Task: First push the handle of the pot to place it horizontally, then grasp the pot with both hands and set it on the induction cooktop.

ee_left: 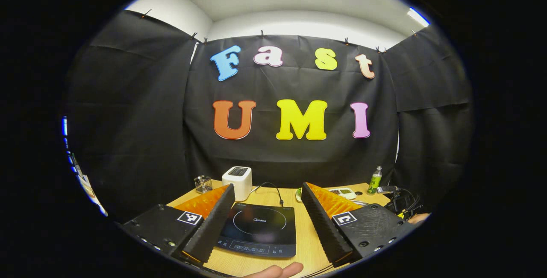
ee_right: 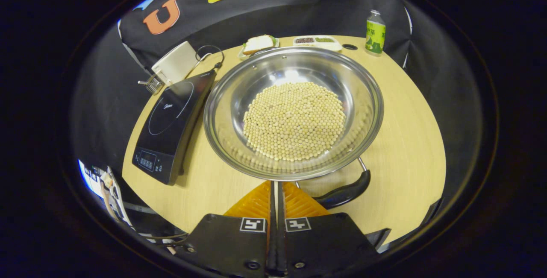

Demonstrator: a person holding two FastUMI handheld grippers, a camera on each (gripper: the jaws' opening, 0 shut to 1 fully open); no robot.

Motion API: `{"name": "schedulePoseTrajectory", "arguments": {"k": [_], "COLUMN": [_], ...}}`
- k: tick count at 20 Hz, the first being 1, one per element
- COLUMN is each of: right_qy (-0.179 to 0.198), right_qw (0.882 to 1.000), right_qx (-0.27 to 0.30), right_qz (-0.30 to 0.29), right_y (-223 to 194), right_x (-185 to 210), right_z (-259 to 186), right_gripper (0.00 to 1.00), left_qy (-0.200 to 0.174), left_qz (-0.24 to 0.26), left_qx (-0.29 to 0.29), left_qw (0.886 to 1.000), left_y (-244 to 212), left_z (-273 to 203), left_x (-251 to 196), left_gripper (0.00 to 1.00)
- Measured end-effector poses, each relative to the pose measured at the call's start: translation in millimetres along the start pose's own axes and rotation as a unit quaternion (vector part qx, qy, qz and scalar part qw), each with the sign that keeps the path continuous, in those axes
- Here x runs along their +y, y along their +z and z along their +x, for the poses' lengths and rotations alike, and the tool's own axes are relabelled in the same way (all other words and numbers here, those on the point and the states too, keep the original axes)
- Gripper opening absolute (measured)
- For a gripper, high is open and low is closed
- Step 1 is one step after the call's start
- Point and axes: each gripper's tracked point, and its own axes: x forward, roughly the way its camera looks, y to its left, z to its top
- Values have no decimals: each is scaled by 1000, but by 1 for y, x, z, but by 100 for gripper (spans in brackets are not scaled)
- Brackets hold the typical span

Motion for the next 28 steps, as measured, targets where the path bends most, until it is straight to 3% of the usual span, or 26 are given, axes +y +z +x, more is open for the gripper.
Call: {"name": "schedulePoseTrajectory", "arguments": {"k": [7,28], "right_qy": [2,-67], "right_qw": [1000,997], "right_qx": [1,-43], "right_qz": [-3,-21], "right_y": [8,78], "right_x": [-42,-169], "right_z": [-5,1], "right_gripper": [4,4], "left_qy": [12,-4], "left_qz": [-6,8], "left_qx": [-8,17], "left_qw": [1000,1000], "left_y": [16,-4], "left_z": [19,79], "left_x": [1,-51], "left_gripper": [95,95]}}
